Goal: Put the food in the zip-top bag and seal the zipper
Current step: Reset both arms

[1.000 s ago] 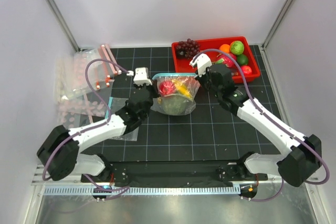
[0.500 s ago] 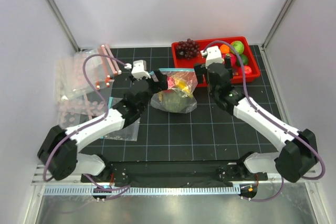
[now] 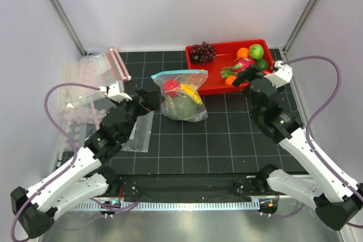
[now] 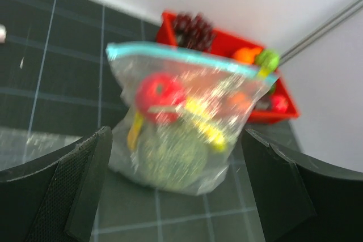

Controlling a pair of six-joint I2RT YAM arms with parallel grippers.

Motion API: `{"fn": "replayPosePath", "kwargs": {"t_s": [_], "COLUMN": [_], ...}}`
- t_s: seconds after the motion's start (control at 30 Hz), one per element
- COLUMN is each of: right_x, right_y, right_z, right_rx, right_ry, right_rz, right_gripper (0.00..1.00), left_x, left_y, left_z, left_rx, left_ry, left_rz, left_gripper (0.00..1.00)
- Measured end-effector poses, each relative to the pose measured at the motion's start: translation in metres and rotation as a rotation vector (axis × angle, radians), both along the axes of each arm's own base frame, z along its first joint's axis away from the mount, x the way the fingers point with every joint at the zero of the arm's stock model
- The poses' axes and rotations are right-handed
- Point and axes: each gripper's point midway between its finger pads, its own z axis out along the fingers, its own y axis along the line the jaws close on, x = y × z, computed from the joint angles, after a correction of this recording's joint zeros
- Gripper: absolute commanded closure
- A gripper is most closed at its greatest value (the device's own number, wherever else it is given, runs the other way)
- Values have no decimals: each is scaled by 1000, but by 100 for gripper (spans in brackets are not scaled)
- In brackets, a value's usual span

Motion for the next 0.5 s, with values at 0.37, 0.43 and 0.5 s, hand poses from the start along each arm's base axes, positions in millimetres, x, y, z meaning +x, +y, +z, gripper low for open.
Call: {"fn": "replayPosePath", "kwargs": {"t_s": [0.37, 0.43, 0.5], "right_x": [-20, -19, -18], "right_y": [14, 18, 20], "right_z": [-101, -98, -94], "right_rx": [25, 13, 5], "right_ry": [173, 164, 152], "right_rz": [101, 134, 148], "right_gripper": [0, 0, 0], "left_x": [-36, -40, -43], "left_y": [13, 17, 20], "left_z": [-79, -68, -59], "left_rx": [121, 95, 84], "left_ry": [55, 7, -28], "left_rz": [-104, -105, -103], "left_gripper": [0, 0, 0]}}
